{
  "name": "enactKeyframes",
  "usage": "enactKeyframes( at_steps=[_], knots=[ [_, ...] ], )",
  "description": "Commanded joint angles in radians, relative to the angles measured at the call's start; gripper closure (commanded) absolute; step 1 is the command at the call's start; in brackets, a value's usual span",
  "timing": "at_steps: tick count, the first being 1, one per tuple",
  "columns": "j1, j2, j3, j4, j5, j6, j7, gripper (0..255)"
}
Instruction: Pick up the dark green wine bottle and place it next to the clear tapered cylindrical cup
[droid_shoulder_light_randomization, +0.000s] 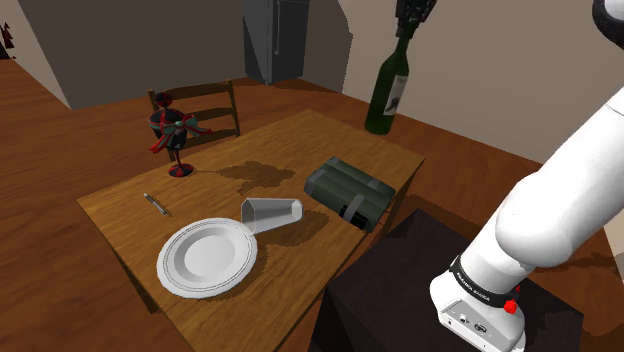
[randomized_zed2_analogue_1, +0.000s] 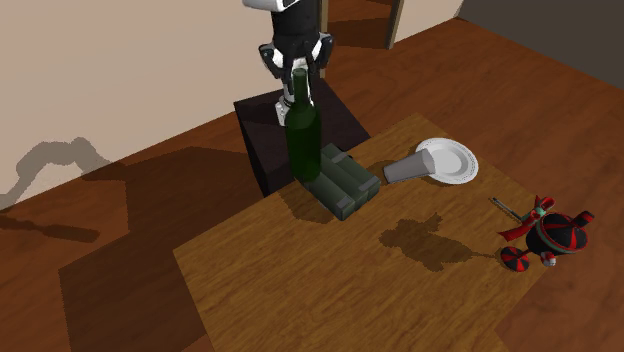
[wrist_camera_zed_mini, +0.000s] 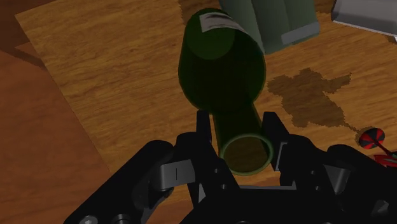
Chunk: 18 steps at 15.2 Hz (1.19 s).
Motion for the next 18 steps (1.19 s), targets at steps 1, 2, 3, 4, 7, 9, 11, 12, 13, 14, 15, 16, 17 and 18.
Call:
enactKeyframes(
  at_steps=[1,2,3,4,7,9,11,12,13,14,15,16,17,18],
  knots=[
    [0.017,-0.047,0.027,-0.023,-0.016,-0.021,0.044,255],
    [0.025,-0.071,0.042,-0.035,-0.023,-0.031,0.067,255],
    [0.032,-0.093,0.058,-0.045,-0.028,-0.042,0.09,255],
    [0.039,-0.114,0.074,-0.054,-0.032,-0.053,0.112,255],
    [0.059,-0.171,0.123,-0.072,-0.039,-0.089,0.18,255],
    [0.071,-0.202,0.155,-0.078,-0.039,-0.115,0.226,255],
    [0.083,-0.23,0.189,-0.078,-0.036,-0.142,0.271,255],
    [0.089,-0.241,0.205,-0.076,-0.033,-0.156,0.294,255],
    [0.095,-0.252,0.222,-0.072,-0.03,-0.17,0.317,255],
    [0.1,-0.262,0.239,-0.068,-0.027,-0.185,0.34,255],
    [0.106,-0.27,0.257,-0.062,-0.022,-0.199,0.363,255],
    [0.111,-0.277,0.274,-0.054,-0.018,-0.214,0.386,255],
    [0.116,-0.283,0.291,-0.046,-0.013,-0.228,0.41,255],
    [0.122,-0.288,0.308,-0.036,-0.007,-0.243,0.434,255]
  ],
)
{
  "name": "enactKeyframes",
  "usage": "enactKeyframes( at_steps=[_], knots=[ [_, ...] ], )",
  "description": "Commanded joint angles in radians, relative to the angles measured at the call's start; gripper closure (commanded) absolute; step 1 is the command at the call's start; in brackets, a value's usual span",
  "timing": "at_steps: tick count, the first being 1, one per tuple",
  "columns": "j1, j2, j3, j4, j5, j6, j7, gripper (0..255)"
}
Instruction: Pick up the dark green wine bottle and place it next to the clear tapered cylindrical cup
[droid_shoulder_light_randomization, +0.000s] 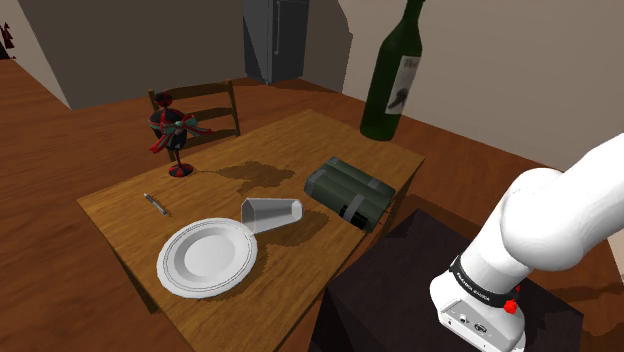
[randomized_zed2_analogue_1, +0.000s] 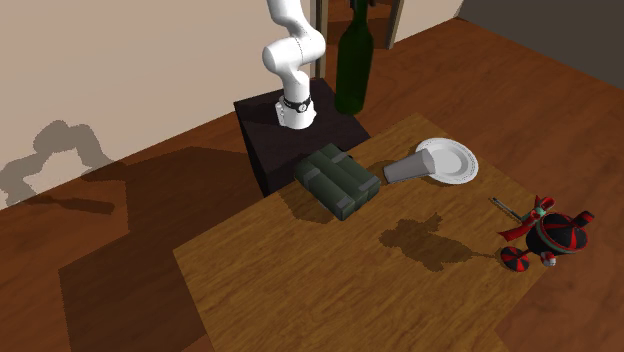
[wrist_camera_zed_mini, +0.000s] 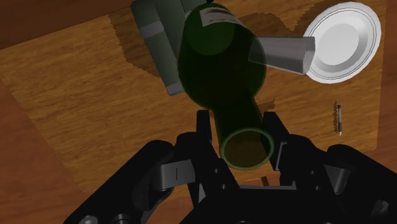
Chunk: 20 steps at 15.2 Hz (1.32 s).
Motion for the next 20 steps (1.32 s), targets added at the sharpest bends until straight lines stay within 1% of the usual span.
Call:
enactKeyframes(
  at_steps=[1,7,13,20],
  knots=[
    [0.009,-0.021,0.03,0.003,0.009,-0.024,0.043,255],
    [0.04,-0.017,0.139,0.102,0.047,-0.115,0.195,255],
    [0.07,0.04,0.262,0.264,0.084,-0.213,0.369,255],
    [0.072,-0.067,0.249,0.039,0.094,-0.095,0.35,255]
  ],
)
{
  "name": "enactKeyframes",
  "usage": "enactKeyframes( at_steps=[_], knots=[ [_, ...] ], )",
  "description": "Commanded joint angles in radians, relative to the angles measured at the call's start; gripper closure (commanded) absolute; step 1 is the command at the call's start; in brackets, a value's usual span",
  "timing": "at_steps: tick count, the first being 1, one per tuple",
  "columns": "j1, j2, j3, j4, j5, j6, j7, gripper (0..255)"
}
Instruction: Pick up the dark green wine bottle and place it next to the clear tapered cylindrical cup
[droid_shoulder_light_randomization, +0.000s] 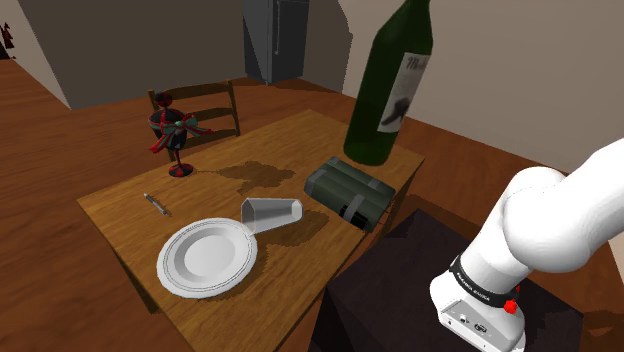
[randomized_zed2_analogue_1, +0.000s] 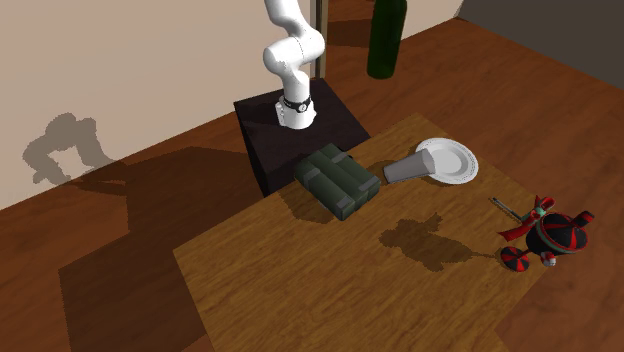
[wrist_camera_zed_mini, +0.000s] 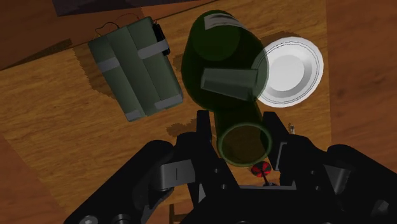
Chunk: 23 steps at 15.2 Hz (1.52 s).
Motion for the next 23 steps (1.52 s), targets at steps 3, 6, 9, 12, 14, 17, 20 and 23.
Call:
enactKeyframes(
  at_steps=[3,6,9,12,14,17,20,23],
  knots=[
    [0.002,-0.048,-0.004,-0.107,0.004,0.06,-0.008,255],
    [0.004,-0.083,-0.006,-0.184,0.007,0.103,-0.013,255],
    [0.006,-0.114,-0.007,-0.257,0.01,0.144,-0.017,255],
    [0.008,-0.143,-0.008,-0.325,0.013,0.184,-0.021,255],
    [0.009,-0.161,-0.008,-0.369,0.014,0.209,-0.024,255],
    [0.011,-0.187,-0.008,-0.433,0.017,0.248,-0.027,255],
    [0.013,-0.21,-0.007,-0.494,0.02,0.285,-0.03,255],
    [0.015,-0.232,-0.006,-0.553,0.023,0.322,-0.033,255]
  ],
)
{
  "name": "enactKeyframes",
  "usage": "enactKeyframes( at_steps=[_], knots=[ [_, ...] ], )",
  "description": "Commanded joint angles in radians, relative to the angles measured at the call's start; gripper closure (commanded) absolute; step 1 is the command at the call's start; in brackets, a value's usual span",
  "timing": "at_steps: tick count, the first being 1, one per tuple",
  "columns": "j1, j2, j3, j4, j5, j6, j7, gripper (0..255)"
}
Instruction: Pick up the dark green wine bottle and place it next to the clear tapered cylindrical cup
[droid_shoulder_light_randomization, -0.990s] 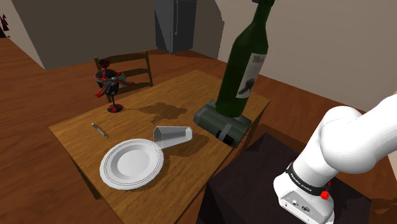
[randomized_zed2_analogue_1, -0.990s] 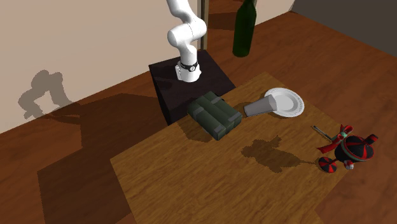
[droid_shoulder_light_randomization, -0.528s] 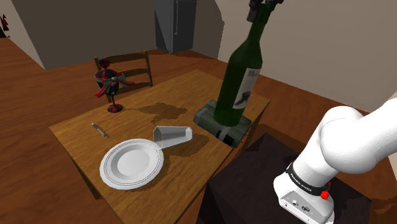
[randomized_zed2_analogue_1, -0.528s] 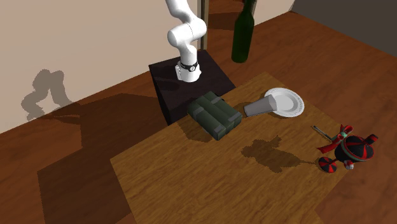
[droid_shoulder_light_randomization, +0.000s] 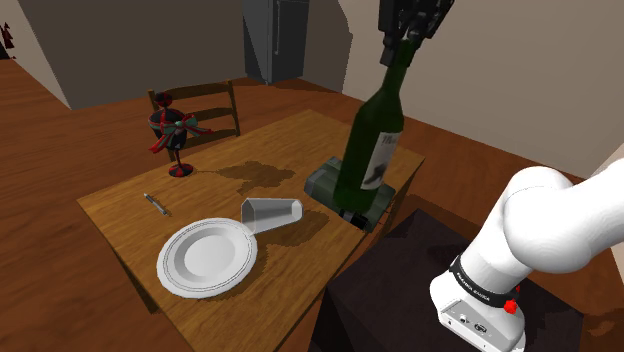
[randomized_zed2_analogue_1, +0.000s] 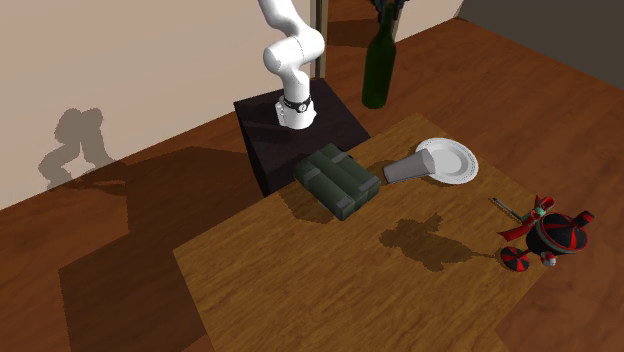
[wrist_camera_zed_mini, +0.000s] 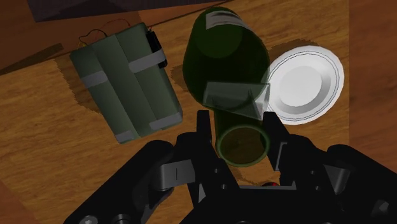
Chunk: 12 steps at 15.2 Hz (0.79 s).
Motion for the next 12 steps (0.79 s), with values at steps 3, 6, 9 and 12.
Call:
enactKeyframes(
  at_steps=[3,6,9,12],
  knots=[
    [0.002,-0.026,0.002,-0.074,0.004,0.049,-0.003,255],
    [0.005,-0.044,0.004,-0.129,0.007,0.086,-0.006,255],
    [0.007,-0.061,0.006,-0.182,0.01,0.122,-0.008,255],
    [0.009,-0.076,0.009,-0.233,0.013,0.158,-0.01,255]
  ],
)
